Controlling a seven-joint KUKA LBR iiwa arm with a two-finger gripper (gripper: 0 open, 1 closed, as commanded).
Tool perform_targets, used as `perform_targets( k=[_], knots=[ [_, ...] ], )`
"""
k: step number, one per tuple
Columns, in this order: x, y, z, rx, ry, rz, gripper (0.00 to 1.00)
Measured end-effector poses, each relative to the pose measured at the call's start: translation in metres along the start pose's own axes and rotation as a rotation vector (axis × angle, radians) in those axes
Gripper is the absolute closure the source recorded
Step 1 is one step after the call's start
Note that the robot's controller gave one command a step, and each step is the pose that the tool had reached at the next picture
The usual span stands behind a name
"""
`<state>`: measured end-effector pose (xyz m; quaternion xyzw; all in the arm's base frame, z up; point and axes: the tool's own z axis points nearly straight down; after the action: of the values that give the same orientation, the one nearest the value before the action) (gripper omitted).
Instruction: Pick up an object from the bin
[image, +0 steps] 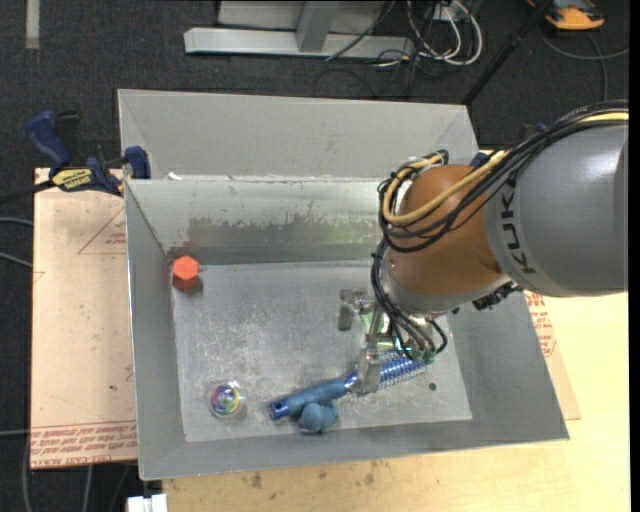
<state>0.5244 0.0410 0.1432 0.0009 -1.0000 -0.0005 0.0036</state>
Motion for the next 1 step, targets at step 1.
perform_targets(
  k=[1],
  knots=[
    [0.0270, -0.0040, 0.0725, 0.001, -0.012, -0.292, 0.00]
  ],
)
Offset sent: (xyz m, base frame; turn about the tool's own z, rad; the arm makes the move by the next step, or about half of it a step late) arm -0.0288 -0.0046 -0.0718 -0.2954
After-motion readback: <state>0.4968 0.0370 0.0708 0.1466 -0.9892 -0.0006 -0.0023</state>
